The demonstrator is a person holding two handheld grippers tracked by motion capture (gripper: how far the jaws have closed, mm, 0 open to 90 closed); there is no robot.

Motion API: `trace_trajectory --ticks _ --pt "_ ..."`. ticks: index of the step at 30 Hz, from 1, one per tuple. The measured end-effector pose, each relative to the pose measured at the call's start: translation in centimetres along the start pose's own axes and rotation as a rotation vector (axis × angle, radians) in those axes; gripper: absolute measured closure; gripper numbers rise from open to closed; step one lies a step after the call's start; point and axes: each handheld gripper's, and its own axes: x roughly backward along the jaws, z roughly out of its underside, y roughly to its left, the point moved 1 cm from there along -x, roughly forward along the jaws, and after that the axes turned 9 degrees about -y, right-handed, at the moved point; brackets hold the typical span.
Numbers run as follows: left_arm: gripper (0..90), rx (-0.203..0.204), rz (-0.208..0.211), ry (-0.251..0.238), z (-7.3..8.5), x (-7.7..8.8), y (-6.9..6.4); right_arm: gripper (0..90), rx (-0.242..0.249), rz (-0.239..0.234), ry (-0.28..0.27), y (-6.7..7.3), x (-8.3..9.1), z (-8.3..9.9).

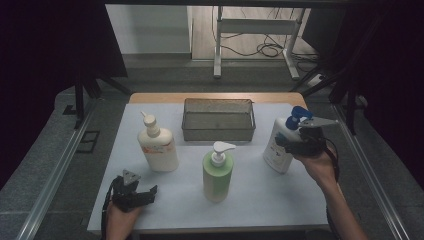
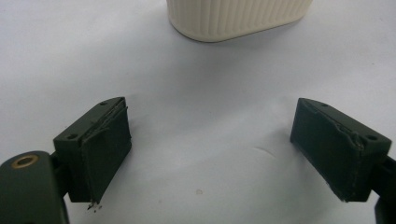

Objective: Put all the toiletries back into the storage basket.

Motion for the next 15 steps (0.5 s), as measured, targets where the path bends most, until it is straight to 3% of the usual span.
trace_trajectory --ticks 15 --pt "11.9 0.001 0.0 0.0 0.0 0.0 0.0 38.2 0.019 -0.034 -0.016 1.2 0.6 -2.4"
